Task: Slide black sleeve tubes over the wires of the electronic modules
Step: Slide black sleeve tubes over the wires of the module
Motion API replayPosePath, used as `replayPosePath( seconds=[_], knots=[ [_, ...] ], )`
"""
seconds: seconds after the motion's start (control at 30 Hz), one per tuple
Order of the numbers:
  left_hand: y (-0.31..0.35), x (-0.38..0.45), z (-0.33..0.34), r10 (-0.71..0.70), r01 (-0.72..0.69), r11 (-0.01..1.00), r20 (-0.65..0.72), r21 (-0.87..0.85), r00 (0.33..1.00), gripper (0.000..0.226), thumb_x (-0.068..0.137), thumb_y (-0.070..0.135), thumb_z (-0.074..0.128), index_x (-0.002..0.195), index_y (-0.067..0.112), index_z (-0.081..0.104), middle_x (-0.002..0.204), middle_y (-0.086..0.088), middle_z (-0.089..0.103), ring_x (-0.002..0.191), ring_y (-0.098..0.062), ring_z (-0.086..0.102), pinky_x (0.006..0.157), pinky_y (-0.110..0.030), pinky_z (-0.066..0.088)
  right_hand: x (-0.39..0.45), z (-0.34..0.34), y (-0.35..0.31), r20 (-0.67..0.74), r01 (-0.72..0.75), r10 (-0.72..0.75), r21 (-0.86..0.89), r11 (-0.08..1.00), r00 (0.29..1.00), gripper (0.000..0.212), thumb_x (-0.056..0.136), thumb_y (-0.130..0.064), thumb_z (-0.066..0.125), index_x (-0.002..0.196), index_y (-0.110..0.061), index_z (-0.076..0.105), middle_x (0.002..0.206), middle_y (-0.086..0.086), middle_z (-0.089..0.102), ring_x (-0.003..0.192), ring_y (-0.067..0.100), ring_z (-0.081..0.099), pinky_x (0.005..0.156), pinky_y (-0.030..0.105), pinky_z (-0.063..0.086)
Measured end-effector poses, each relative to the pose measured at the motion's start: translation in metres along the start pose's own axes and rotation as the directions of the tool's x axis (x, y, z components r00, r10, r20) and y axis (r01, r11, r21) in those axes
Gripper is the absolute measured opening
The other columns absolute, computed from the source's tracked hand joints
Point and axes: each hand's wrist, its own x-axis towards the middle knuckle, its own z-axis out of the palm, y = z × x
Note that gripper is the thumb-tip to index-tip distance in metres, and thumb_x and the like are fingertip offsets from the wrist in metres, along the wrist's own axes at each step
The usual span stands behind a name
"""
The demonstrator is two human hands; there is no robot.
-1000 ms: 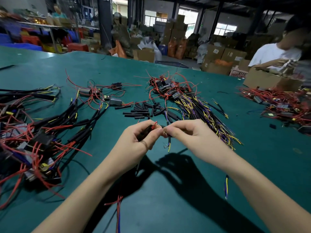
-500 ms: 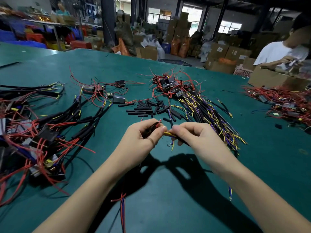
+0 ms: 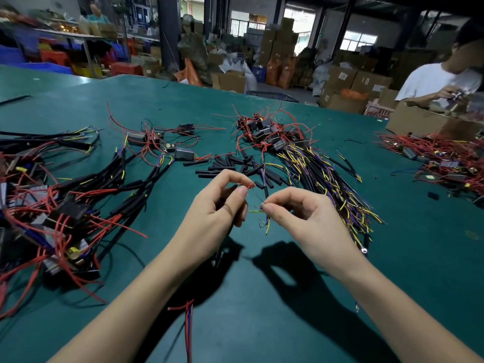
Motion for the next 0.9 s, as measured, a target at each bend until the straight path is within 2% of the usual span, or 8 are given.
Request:
replayPosePath(
  seconds=[0.13, 0.23, 0.37, 0.5, 0.63, 0.73, 0.83, 0.9],
  knots=[
    [0.001, 0.001, 0.0, 0.026, -0.026, 0.999, -0.024, 0.031, 0.999, 0.014, 0.094, 0.01, 0.054, 0.091, 0.018, 0.064, 0.069, -0.002, 0.059, 0.063, -0.008, 0.051, 0.063, -0.018, 0.041, 0.001, 0.001, -0.001, -0.062, 0.057, -0.062, -0.081, 0.995, 0.996, 0.011, 0.083, -0.011, 0.071, 0.076, -0.02, 0.072, 0.074, -0.005, 0.069, 0.07, 0.005, 0.057, 0.069, 0.017, 0.043],
    [0.004, 0.001, 0.001, 0.055, -0.05, 0.991, -0.036, 0.126, 0.998, 0.014, 0.089, 0.008, 0.061, 0.088, 0.019, 0.071, 0.081, -0.007, 0.063, 0.067, -0.002, 0.051, 0.063, -0.013, 0.037, 0.003, 0.002, -0.004, -0.083, 0.125, -0.139, -0.152, 0.98, 0.987, 0.011, 0.08, -0.01, 0.074, 0.076, -0.02, 0.073, 0.075, -0.005, 0.068, 0.07, 0.01, 0.059, 0.069, 0.012, 0.041],
    [0.006, 0.001, 0.001, 0.01, -0.005, 0.997, -0.063, 0.073, 0.998, 0.011, 0.087, 0.006, 0.064, 0.09, 0.011, 0.073, 0.077, -0.005, 0.065, 0.059, 0.005, 0.052, 0.057, -0.009, 0.038, 0.0, 0.008, -0.003, -0.146, 0.168, -0.193, -0.17, 0.971, 0.97, 0.007, 0.08, -0.01, 0.074, 0.078, -0.016, 0.075, 0.076, -0.004, 0.067, 0.069, 0.011, 0.06, 0.069, 0.014, 0.044],
    [0.005, 0.001, 0.002, -0.03, 0.031, 0.999, -0.096, 0.01, 0.995, 0.009, 0.084, 0.007, 0.067, 0.088, 0.011, 0.074, 0.088, -0.016, 0.071, 0.073, -0.01, 0.058, 0.07, -0.023, 0.046, -0.003, 0.015, 0.0, -0.237, 0.194, -0.237, -0.194, 0.962, 0.942, 0.005, 0.081, -0.012, 0.075, 0.084, -0.016, 0.073, 0.074, -0.004, 0.065, 0.067, 0.011, 0.058, 0.067, 0.022, 0.047],
    [0.004, 0.002, 0.002, -0.076, 0.072, 0.996, -0.079, -0.057, 0.994, 0.009, 0.084, 0.009, 0.067, 0.083, 0.014, 0.074, 0.08, -0.005, 0.074, 0.073, -0.008, 0.06, 0.072, -0.021, 0.049, -0.002, 0.018, 0.0, -0.255, 0.262, -0.334, -0.277, 0.924, 0.907, 0.01, 0.082, -0.009, 0.073, 0.09, -0.014, 0.075, 0.077, -0.003, 0.063, 0.067, 0.012, 0.057, 0.069, 0.032, 0.048],
    [0.003, 0.002, 0.002, -0.074, 0.072, 0.997, -0.062, -0.036, 0.995, 0.014, 0.085, 0.009, 0.066, 0.078, 0.018, 0.072, 0.068, 0.003, 0.068, 0.065, -0.006, 0.055, 0.066, -0.017, 0.045, 0.0, 0.013, -0.001, -0.227, 0.292, -0.365, -0.298, 0.909, 0.903, 0.009, 0.082, -0.006, 0.072, 0.086, -0.013, 0.076, 0.079, -0.003, 0.064, 0.067, 0.01, 0.057, 0.07, 0.031, 0.048],
    [0.004, 0.002, 0.0, -0.05, 0.051, 0.997, -0.008, 0.06, 0.999, 0.01, 0.088, 0.012, 0.064, 0.08, 0.013, 0.071, 0.062, -0.019, 0.054, 0.054, -0.013, 0.041, 0.05, -0.02, 0.034, 0.002, 0.005, -0.003, -0.14, 0.292, -0.34, -0.281, 0.914, 0.93, 0.011, 0.083, -0.003, 0.07, 0.084, -0.012, 0.075, 0.081, -0.001, 0.063, 0.069, 0.009, 0.056, 0.07, 0.017, 0.043],
    [0.006, 0.002, -0.004, -0.033, 0.026, 0.992, 0.051, 0.122, 0.998, 0.009, 0.088, 0.015, 0.063, 0.082, 0.013, 0.07, 0.059, -0.019, 0.05, 0.05, -0.012, 0.035, 0.047, -0.022, 0.028, 0.004, -0.002, -0.004, -0.075, 0.247, -0.27, -0.228, 0.942, 0.96, 0.012, 0.084, -0.004, 0.069, 0.082, -0.015, 0.074, 0.082, -0.001, 0.063, 0.069, 0.008, 0.054, 0.069, 0.012, 0.04]
  ],
)
